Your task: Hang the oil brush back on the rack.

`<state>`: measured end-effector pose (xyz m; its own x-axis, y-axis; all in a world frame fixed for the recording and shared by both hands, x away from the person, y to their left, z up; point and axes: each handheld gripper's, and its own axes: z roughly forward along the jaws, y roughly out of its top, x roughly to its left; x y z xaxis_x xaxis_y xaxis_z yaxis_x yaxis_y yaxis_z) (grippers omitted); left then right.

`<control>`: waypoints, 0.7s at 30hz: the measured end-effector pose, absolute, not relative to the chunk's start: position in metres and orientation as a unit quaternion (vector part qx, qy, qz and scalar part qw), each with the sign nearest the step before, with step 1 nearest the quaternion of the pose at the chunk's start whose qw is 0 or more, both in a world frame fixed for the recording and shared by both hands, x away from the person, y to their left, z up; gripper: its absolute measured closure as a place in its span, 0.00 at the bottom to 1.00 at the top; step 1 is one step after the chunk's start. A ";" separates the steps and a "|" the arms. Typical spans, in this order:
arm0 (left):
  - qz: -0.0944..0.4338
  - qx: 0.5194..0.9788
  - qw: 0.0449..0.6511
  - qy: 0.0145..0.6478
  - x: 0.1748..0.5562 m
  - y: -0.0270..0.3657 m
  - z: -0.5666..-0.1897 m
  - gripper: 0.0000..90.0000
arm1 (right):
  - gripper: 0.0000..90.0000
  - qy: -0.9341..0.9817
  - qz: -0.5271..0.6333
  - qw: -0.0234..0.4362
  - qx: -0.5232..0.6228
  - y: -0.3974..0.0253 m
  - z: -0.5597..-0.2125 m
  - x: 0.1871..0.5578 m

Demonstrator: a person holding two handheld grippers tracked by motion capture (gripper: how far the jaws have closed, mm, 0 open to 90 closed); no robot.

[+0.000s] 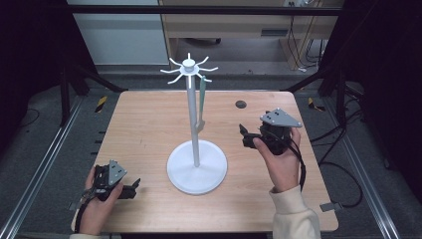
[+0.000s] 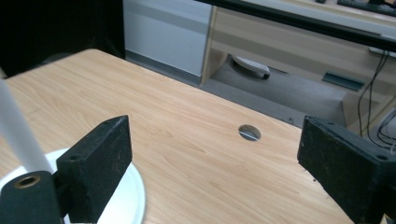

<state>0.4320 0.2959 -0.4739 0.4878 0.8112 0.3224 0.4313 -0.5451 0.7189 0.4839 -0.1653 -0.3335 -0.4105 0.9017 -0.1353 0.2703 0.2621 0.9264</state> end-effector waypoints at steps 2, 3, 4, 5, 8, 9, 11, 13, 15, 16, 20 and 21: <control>0.332 0.814 0.286 0.382 0.432 0.296 -0.474 0.03 | 0.12 0.711 0.438 0.358 0.417 -0.169 -0.339 0.486; 0.332 0.814 0.285 0.382 0.432 0.296 -0.474 0.03 | 0.12 0.713 0.432 0.359 0.420 -0.170 -0.341 0.487; 0.333 0.813 0.286 0.382 0.432 0.296 -0.474 0.03 | 0.11 0.714 0.428 0.359 0.423 -0.172 -0.344 0.488; 0.333 0.813 0.286 0.383 0.432 0.296 -0.474 0.03 | 0.11 0.713 0.427 0.358 0.426 -0.175 -0.347 0.489; 0.336 0.811 0.285 0.385 0.432 0.297 -0.473 0.03 | 0.10 0.713 0.417 0.357 0.437 -0.181 -0.355 0.492; 0.336 0.809 0.288 0.387 0.432 0.297 -0.473 0.03 | 0.10 0.713 0.412 0.358 0.440 -0.184 -0.358 0.492; 0.338 0.807 0.289 0.389 0.432 0.297 -0.473 0.03 | 0.10 0.712 0.404 0.361 0.447 -0.189 -0.363 0.493; 0.339 0.806 0.289 0.390 0.432 0.297 -0.474 0.03 | 0.10 0.712 0.398 0.359 0.453 -0.194 -0.369 0.494; 0.339 0.806 0.289 0.390 0.432 0.297 -0.473 0.03 | 0.10 0.712 0.392 0.356 0.461 -0.199 -0.375 0.494; 0.338 0.807 0.289 0.389 0.432 0.297 -0.473 0.03 | 0.11 0.713 0.389 0.355 0.464 -0.201 -0.378 0.494; 0.338 0.808 0.288 0.388 0.432 0.297 -0.473 0.03 | 0.12 0.713 0.377 0.352 0.474 -0.210 -0.388 0.493; 0.338 0.807 0.288 0.389 0.432 0.297 -0.473 0.03 | 0.12 0.712 0.375 0.351 0.479 -0.213 -0.391 0.492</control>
<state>0.4319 0.2971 -0.4735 0.4686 0.8226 0.3222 0.4331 -0.5318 0.7278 0.4924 -0.2125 -0.3910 -0.2951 0.9450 -0.1410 0.4182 0.2604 0.8702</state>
